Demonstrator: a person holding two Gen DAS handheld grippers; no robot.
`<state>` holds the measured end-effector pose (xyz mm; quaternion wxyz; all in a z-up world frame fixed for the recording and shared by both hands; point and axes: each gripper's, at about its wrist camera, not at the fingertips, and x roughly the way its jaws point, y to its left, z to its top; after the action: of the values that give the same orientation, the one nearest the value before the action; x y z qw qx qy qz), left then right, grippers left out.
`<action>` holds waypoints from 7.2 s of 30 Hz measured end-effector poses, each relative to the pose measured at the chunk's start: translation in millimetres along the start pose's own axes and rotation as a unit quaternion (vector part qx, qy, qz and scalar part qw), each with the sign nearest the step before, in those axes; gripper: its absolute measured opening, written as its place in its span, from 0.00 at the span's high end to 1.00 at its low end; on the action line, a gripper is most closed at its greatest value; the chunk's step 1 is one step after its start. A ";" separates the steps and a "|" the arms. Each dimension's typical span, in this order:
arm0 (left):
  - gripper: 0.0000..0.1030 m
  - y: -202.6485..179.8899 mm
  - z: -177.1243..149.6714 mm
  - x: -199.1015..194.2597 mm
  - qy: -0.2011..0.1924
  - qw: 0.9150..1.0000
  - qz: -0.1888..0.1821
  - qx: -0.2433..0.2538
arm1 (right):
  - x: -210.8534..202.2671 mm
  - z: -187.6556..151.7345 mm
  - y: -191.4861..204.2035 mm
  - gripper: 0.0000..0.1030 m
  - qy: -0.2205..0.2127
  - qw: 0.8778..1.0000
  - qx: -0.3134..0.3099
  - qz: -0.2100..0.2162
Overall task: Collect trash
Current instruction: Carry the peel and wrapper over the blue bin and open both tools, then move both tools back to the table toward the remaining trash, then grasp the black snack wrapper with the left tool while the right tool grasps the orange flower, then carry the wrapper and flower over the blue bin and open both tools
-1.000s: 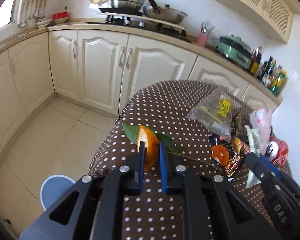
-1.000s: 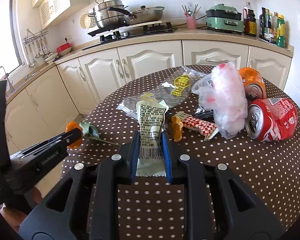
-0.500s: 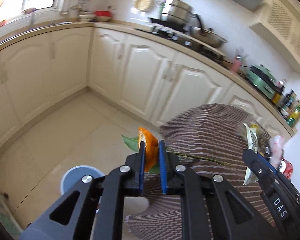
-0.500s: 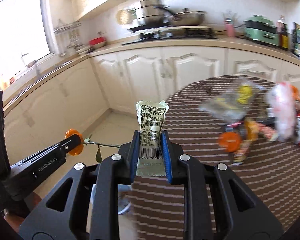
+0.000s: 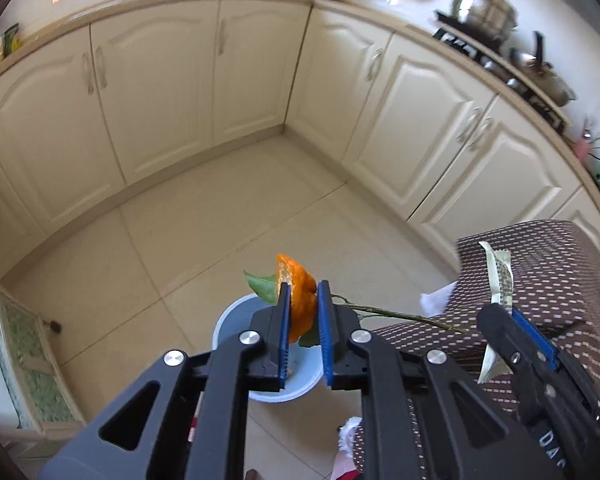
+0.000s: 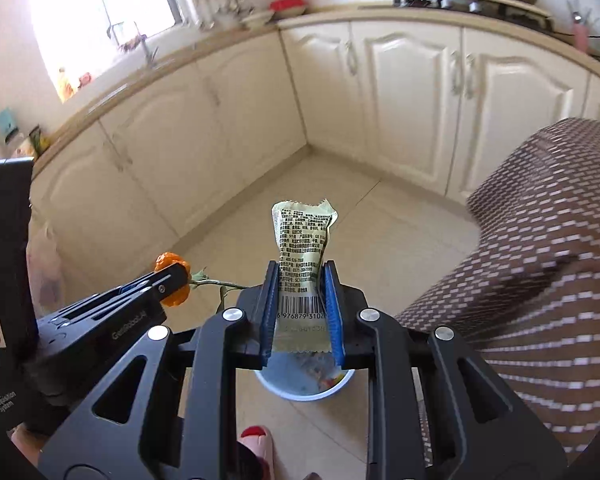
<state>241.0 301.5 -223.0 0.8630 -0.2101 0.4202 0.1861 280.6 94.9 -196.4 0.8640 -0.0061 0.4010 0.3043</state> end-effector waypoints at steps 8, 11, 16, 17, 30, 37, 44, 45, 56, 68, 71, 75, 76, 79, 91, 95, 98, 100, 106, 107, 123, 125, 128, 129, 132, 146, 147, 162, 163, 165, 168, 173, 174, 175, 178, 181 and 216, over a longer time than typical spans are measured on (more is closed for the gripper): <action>0.62 16.4 4.6 39.5 0.040 0.999 -0.019 -0.020 | 34.4 -1.4 0.8 0.78 0.026 1.000 -0.001 -0.009; 0.55 18.8 4.6 43.8 0.039 0.999 -0.006 -0.015 | 45.2 -1.9 3.0 0.78 0.033 0.999 0.001 -0.010; 0.55 31.6 4.4 45.6 0.043 0.999 0.004 -0.025 | 60.0 -3.4 8.0 0.78 0.045 0.999 -0.002 -0.003; 0.55 33.5 5.1 45.0 0.042 0.999 0.005 -0.027 | 63.6 -4.0 10.4 0.78 0.048 0.999 -0.003 0.000; 0.55 53.2 10.7 30.5 0.025 0.999 0.011 -0.036 | 89.8 -5.3 33.6 0.77 0.059 0.998 -0.016 0.013; 0.55 60.9 13.4 25.6 0.016 0.999 0.019 -0.041 | 92.6 -1.6 37.7 0.67 0.042 0.999 -0.018 0.011; 0.55 64.1 16.9 16.4 0.007 0.999 0.025 -0.044 | 88.0 0.3 37.9 0.52 0.038 0.999 -0.014 0.011; 0.55 64.6 17.6 15.0 0.007 0.999 0.023 -0.043 | 85.5 0.8 38.1 0.52 0.037 0.999 -0.013 0.011; 0.55 51.7 17.3 -27.0 -0.024 0.999 0.016 -0.031 | 37.5 10.5 34.2 0.52 -0.002 1.000 -0.004 0.006; 0.52 -20.7 1.3 -87.6 -0.065 0.997 -0.026 0.025 | -62.8 10.1 -23.7 0.49 -0.079 0.995 0.038 -0.037; 0.50 -52.1 -7.1 -99.6 -0.071 0.995 -0.047 0.048 | -99.3 5.4 -52.9 0.48 -0.104 0.991 0.054 -0.064; 0.48 -112.5 -26.5 -112.9 -0.071 0.989 -0.086 0.100 | -150.4 -6.4 -98.6 0.47 -0.135 0.981 0.081 -0.116; 0.47 -125.6 -31.1 -113.9 -0.069 0.987 -0.094 0.110 | -162.3 -10.9 -110.1 0.46 -0.142 0.977 0.090 -0.130; 0.46 -167.6 -45.9 -114.6 -0.056 0.980 -0.120 0.148 | -198.7 -26.9 -150.3 0.46 -0.160 0.965 0.128 -0.166; 0.45 -304.0 -93.9 -99.8 -0.011 0.947 -0.189 0.260 | -262.4 -73.8 -267.7 0.44 -0.167 0.927 0.228 -0.247; 0.45 -337.2 -102.9 -84.7 0.013 0.938 -0.203 0.281 | -257.5 -77.3 -286.9 0.44 -0.148 0.926 0.238 -0.252; 0.45 -355.5 -110.0 -79.4 0.016 0.932 -0.208 0.296 | -253.8 -80.1 -295.6 0.44 -0.142 0.925 0.247 -0.253; 0.45 -366.1 -115.8 -79.0 0.017 0.924 -0.218 0.315 | -251.6 -81.4 -301.8 0.44 -0.142 0.924 0.253 -0.248; 0.45 -395.4 -130.8 -79.2 0.011 0.905 -0.225 0.361 | -251.7 -80.8 -312.4 0.43 -0.142 0.925 0.264 -0.235; 0.45 -399.5 -131.7 -77.9 0.008 0.905 -0.222 0.363 | -251.9 -81.2 -313.4 0.43 -0.143 0.925 0.264 -0.233; 0.94 -355.1 -106.5 -89.3 0.051 0.889 -0.384 0.246 | -253.9 -78.4 -296.0 0.43 -0.154 0.929 0.252 -0.222; 0.94 -343.3 -101.2 -93.3 0.049 0.883 -0.409 0.226 | -249.9 -74.9 -288.7 0.43 -0.152 0.933 0.246 -0.214; 0.94 -322.7 -90.9 -96.1 0.038 0.888 -0.419 0.187 | -238.9 -66.9 -280.1 0.43 -0.140 0.941 0.237 -0.195; 0.94 -316.4 -87.8 -97.1 0.030 0.893 -0.414 0.177 | -232.9 -63.3 -277.2 0.43 -0.132 0.944 0.234 -0.191; 0.94 -295.4 -80.4 -99.0 -0.008 0.920 -0.358 0.156 | -210.3 -49.9 -264.4 0.43 -0.102 0.957 0.212 -0.171; 0.94 -246.3 -55.5 -69.5 -0.025 0.971 -0.194 0.138 | -143.1 -23.3 -231.0 0.67 0.001 0.970 0.125 -0.210; 0.94 -244.4 -55.8 -69.6 -0.026 0.972 -0.187 0.141 | -142.8 -23.0 -228.8 0.67 0.001 0.970 0.119 -0.214; 0.93 -140.0 -33.7 -76.5 -0.042 0.985 -0.139 0.098 | -115.0 4.5 -96.9 0.67 -0.066 0.993 0.047 -0.085; 0.93 -124.9 -31.1 -74.0 -0.042 0.986 -0.129 0.093 | -105.1 6.6 -83.9 0.67 -0.062 0.995 0.040 -0.071; 0.93 -96.0 -26.0 -66.7 -0.035 0.991 -0.106 0.076 | -85.4 10.1 -65.1 0.67 -0.053 0.997 0.029 -0.048; 0.93 -62.4 -19.6 -53.1 -0.019 0.995 -0.085 0.056 | -55.3 9.1 -39.7 0.67 -0.034 0.999 0.020 -0.019; 0.93 -11.4 -11.1 -21.9 0.016 0.998 -0.051 0.028 | -11.0 5.7 -10.1 0.67 -0.006 1.000 0.009 0.007; 0.93 -4.4 -9.3 -15.4 0.023 0.998 -0.048 0.024 | -3.9 5.5 -7.0 0.67 -0.004 1.000 0.010 0.011; 0.93 -0.1 -7.8 -9.2 0.031 0.998 -0.047 0.023 | 0.6 5.1 -6.2 0.67 0.000 1.000 0.013 0.015; 0.93 8.8 -4.2 6.7 0.048 0.997 -0.059 0.012 | 17.8 6.4 -1.4 0.67 0.007 1.000 0.017 0.022; 0.91 8.5 -2.6 17.1 0.057 0.996 -0.070 0.011 | 30.3 7.5 0.4 0.67 0.014 0.999 0.021 0.023; 0.58 42.1 8.8 5.5 0.020 1.000 0.002 -0.021 | 69.3 17.8 24.5 0.56 0.022 0.999 0.017 0.042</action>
<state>228.9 342.3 -231.2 0.8495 -0.2308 0.4334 0.1927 314.1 155.5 -226.9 0.8414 0.0194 0.4249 0.3335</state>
